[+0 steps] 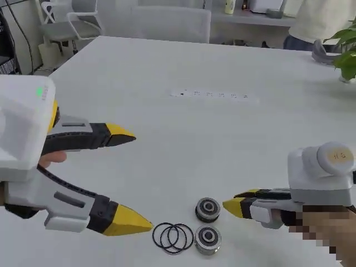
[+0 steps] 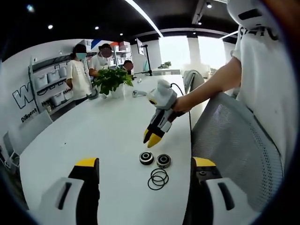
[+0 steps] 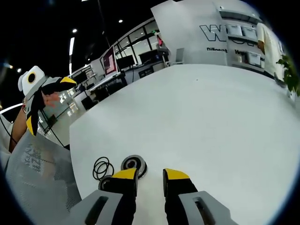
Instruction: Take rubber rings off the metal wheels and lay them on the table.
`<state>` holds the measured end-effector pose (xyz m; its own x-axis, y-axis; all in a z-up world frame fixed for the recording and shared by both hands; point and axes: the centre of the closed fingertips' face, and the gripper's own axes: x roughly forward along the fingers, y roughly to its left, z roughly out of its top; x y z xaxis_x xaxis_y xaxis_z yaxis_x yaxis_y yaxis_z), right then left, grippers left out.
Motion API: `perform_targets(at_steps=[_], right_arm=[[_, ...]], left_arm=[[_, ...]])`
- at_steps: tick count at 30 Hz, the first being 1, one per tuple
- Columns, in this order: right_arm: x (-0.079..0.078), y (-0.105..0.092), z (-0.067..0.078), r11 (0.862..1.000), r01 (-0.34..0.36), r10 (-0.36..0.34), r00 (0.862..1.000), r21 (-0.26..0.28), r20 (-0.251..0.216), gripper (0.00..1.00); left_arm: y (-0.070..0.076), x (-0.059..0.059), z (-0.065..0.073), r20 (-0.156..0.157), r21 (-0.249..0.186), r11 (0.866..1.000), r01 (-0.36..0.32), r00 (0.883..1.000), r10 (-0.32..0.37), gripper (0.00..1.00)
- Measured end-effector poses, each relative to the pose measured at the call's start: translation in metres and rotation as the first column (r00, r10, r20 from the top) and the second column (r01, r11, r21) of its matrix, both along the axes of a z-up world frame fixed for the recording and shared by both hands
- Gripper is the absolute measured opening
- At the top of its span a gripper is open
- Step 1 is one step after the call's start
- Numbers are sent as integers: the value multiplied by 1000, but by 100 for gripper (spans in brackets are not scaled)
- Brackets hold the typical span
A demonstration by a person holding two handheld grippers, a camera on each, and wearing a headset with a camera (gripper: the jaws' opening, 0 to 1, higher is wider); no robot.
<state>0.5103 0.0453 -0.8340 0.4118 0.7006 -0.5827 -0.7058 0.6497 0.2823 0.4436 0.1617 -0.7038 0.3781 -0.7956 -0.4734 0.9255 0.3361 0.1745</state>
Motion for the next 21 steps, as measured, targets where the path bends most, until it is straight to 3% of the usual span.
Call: perform_targets(at_steps=[4,7,11,15,21], right_arm=[[1,-1,0,1000,5,-5,1000,4,2,19],[2,-2,1,1000,8,-8,1000,5,3,18],[1,-2,2,1000,10,-10,1000,9,2,18],[1,-2,2,1000,6,-6,1000,13,5,18],[1,-3,0,1000,3,-3,1000,4,1,18]], left_arm=[[-13,6,5,32,28,999,45,998,-46,76],[-24,14,6,51,22,998,60,997,-61,75],[-37,17,1,28,12,995,100,995,-100,76],[-46,22,-2,26,23,991,129,991,-130,75],[-58,39,-5,27,-8,991,135,991,-135,75]])
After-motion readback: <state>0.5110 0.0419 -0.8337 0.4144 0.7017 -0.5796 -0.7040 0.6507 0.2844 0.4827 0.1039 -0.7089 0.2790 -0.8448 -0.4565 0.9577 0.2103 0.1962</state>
